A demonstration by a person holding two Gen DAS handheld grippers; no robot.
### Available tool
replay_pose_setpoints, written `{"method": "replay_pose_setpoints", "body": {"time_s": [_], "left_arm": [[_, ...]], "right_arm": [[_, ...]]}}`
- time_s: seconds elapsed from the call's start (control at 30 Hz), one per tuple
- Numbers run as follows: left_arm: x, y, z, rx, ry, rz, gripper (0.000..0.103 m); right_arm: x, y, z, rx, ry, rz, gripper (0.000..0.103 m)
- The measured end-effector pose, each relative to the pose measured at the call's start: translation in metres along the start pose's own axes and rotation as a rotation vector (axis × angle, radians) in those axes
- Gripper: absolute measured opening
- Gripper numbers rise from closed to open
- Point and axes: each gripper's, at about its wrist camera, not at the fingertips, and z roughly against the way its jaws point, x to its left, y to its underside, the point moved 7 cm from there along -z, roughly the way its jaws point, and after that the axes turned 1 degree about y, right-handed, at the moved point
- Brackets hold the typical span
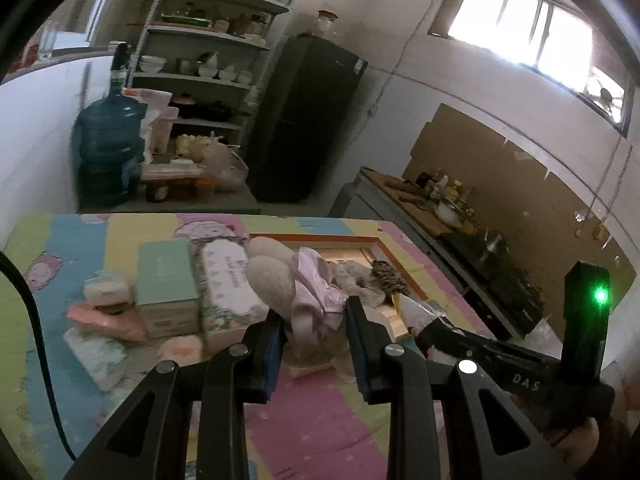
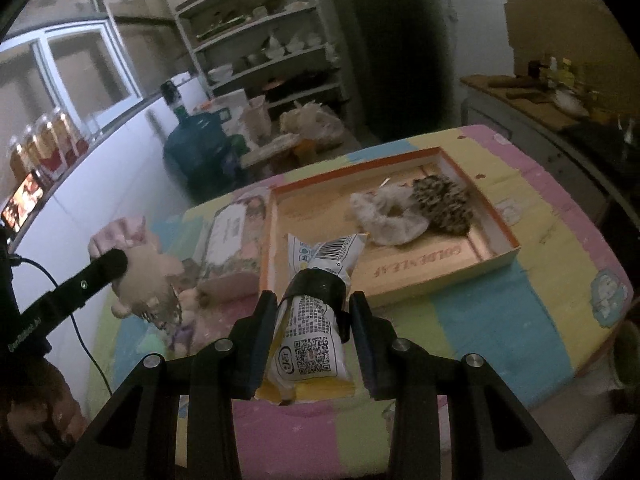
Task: Organize soft objects
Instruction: 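Lift the bunny and snack bag and carry both toward the tray box, then lower the bunny into the tray with the left tool while the right tool lowers the snack bag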
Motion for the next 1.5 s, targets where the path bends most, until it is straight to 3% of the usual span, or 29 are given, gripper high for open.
{"method": "replay_pose_setpoints", "body": {"time_s": [0.67,1.5], "left_arm": [[-0.053,-0.012,-0.088,0.056,0.009,0.011,0.030],[-0.049,0.000,-0.178,0.141,-0.089,0.071,0.030]], "right_arm": [[-0.086,-0.043,-0.020,-0.007,0.021,-0.050,0.039],[-0.129,-0.074,-0.098,0.087,-0.042,-0.008,0.039]]}}
